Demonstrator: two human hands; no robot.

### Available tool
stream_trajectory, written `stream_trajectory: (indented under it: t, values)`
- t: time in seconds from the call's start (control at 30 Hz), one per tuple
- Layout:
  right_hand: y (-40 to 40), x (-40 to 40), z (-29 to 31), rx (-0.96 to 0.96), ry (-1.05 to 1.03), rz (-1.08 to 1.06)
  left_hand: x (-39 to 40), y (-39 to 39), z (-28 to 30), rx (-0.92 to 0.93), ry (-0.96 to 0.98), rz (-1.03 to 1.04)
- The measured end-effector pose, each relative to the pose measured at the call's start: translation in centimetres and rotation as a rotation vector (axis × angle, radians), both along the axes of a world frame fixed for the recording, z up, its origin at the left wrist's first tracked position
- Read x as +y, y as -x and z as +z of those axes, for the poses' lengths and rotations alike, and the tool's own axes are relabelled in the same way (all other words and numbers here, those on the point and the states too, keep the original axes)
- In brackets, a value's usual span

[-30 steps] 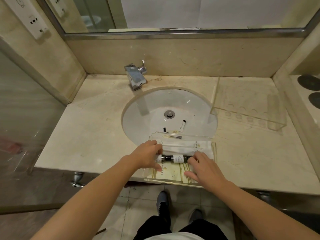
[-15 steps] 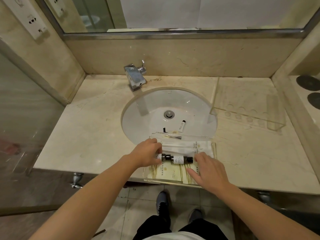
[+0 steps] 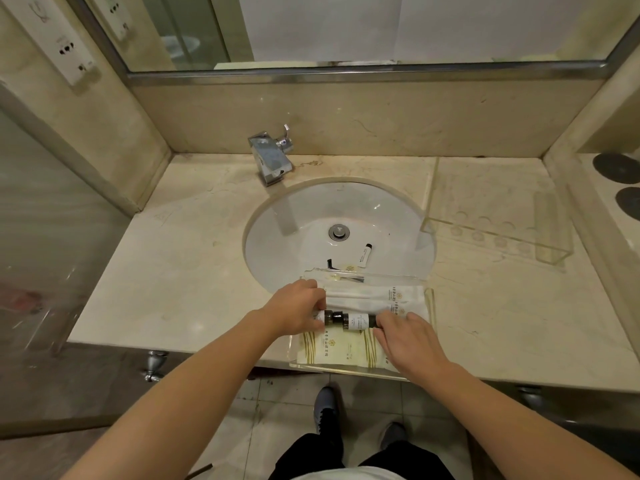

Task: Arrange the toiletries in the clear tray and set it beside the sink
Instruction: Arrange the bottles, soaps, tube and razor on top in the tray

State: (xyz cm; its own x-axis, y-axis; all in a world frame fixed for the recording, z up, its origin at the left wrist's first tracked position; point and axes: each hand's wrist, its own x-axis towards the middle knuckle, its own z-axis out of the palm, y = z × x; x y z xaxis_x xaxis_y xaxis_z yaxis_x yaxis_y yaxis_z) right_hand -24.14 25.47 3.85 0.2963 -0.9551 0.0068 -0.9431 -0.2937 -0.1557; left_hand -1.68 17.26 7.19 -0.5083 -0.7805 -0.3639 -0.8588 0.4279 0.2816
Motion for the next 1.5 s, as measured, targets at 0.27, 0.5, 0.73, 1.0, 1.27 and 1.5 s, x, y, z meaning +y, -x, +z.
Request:
stream_trajectory:
  t: [0.27,0.5,0.73,1.0,1.27,1.5]
  values:
    - [-0.2,0.2,0.1,-0.104,-0.178,-0.121,-0.1,0.2,-0.1,0.008,0.009,-0.015]
    - [0.3,0.5,-0.9,0.035,-0.007,-0.042,-0.3,0.3,-0.2,0.016,0.003,-0.013]
    - [-0.1,0.6,-0.7,0.051,-0.003,-0.077,-0.4,0.4,-0.3,0.007,-0.039,-0.016]
    - [0.0,0.7,-1.1,0.081,0.04,-0.1,-0.3,0.2,-0.1,0.0,-0.059,-0.019]
    - [0.1,0.1,-1.6,0.01,0.058,-0.1,-0.3,-0.8,0.2,-0.041,-0.054,-0.053]
    - [-0.6,-0.3,-1.7,0.021,0.019,-0.102,-0.4,-0.8,0.3,-0.054,-0.028,-0.059]
